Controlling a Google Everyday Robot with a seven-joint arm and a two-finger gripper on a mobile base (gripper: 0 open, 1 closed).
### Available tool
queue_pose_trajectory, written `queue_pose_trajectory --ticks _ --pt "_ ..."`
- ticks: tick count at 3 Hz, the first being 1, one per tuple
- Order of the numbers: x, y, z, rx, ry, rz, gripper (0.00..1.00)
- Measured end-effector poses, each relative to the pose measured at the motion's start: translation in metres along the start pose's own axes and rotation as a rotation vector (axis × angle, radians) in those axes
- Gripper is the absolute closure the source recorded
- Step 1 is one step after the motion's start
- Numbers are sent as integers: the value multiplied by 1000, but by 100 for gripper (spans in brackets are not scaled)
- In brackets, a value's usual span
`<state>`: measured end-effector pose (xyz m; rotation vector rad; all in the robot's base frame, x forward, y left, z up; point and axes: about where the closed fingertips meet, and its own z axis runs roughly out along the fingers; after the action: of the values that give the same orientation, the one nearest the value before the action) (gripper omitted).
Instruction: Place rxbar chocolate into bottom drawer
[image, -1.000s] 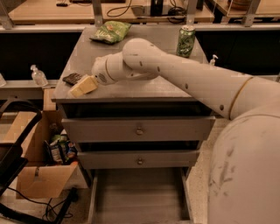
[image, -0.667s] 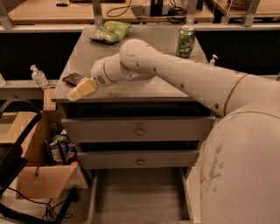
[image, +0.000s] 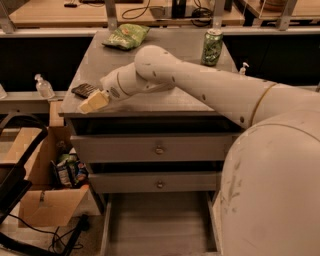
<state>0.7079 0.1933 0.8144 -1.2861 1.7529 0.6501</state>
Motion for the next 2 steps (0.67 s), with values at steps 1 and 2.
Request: queue_pose_trajectory --ticks 1,2 --pt "1 -1 -1 -6 -19 15 66" --pt "-2 -1 -2 -6 -19 15 89"
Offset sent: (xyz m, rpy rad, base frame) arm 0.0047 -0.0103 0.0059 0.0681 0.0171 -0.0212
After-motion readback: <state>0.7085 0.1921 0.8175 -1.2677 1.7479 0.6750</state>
